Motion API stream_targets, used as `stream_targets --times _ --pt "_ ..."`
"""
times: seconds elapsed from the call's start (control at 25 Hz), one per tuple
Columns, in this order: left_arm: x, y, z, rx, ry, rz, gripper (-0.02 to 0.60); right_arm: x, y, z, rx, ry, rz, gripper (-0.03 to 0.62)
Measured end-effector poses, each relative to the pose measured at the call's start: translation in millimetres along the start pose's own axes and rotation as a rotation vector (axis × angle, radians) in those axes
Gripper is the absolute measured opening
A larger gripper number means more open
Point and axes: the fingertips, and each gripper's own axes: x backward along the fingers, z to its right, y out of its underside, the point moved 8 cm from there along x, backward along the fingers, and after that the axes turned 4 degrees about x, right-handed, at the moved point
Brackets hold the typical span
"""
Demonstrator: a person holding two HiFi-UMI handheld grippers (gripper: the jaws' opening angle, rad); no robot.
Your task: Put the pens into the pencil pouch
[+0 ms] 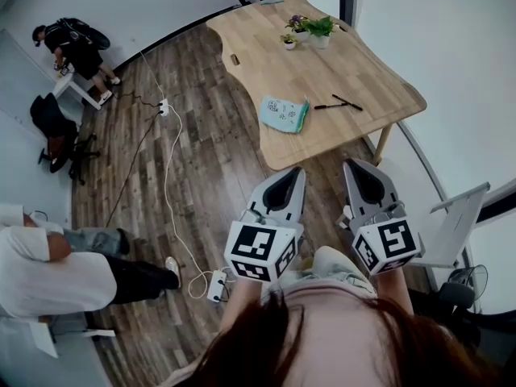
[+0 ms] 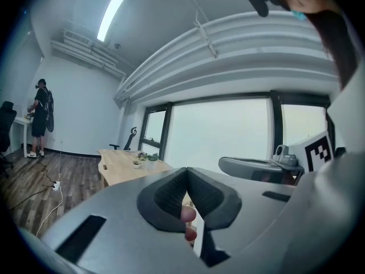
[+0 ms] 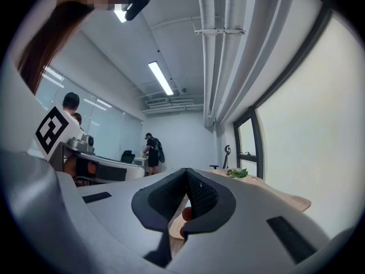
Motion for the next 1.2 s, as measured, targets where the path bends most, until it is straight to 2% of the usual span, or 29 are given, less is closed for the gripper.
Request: stream_targets --times 0.36,1.2 --pt "-30.1 3.8 -21.7 -0.002 -0.010 -0.023 0.002 -35.4 9.1 12.7 0.038 -0.024 -0.009 0.002" --pt "-146.1 -5.9 -84.2 0.017 -0.034 -0.094 0.006 -143.5 25.6 89.2 0.109 -0.047 -0.031 0.002"
